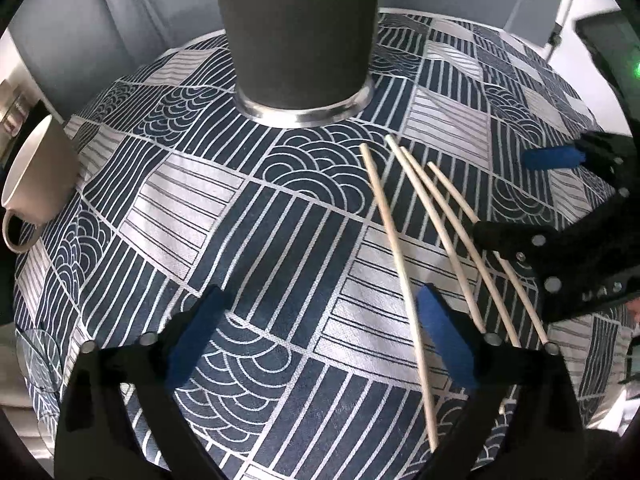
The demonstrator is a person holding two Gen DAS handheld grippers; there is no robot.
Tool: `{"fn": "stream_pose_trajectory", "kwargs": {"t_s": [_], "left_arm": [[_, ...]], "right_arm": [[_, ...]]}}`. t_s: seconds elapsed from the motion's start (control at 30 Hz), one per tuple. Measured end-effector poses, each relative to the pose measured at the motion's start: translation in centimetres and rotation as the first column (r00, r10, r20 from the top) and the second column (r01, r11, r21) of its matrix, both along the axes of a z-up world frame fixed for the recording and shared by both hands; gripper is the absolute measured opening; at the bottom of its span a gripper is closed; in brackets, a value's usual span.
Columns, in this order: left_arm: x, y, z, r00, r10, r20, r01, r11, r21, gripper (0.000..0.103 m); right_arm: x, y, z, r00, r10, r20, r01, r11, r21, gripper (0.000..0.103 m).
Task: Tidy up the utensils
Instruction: 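Move both tools back down toward the remaining chopsticks on the cloth, then grasp a chopstick with the left tool while the right tool grasps another, then carry the left tool's chopstick into the holder while the right tool carries its own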
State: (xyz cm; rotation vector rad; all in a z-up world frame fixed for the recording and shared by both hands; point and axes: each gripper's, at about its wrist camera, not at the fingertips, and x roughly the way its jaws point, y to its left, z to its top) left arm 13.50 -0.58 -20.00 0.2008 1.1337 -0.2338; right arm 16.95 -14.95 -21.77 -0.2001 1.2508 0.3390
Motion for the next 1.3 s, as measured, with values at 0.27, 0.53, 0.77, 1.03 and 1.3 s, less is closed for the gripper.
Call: {"fn": "stream_pose_trajectory", "kwargs": {"t_s": [0.27, 0.53, 0.77, 1.03, 1.3], "left_arm": [[-0.5, 2.1, 1.0, 1.000, 0.027, -0.011, -0.027, 1.000, -0.009, 0.026], [-0.4, 5.7, 1.3, 0.987, 0.129, -0.098, -0.141, 0.982, -0.123, 0.005], [-0.4, 7.5, 1.1, 0.963, 0.213, -0.162, -0.248, 0.940, -0.235, 0.005], [-0.1, 9.6, 3.6, 0.957, 0.258, -0.130, -0.281, 0.936, -0.214, 0.004], [1.7, 10.3, 10.1, 0.957, 0.290, 0.012, -0.281, 0.934, -0.220, 0.005]], "right_arm": [[-0.7, -1.7, 1.0, 0.999, 0.033, 0.017, -0.033, 0.999, 0.003, 0.053], [-0.8, -4.7, 1.2, 1.000, 0.004, -0.005, -0.004, 1.000, -0.009, 0.004], [-0.3, -7.9, 1.3, 0.993, -0.104, -0.062, 0.107, 0.993, 0.051, 0.004], [1.6, -11.5, 4.4, 0.983, -0.177, -0.051, 0.184, 0.965, 0.187, 0.004], [3.5, -11.8, 10.6, 0.978, -0.196, 0.078, 0.163, 0.937, 0.310, 0.004]]}}
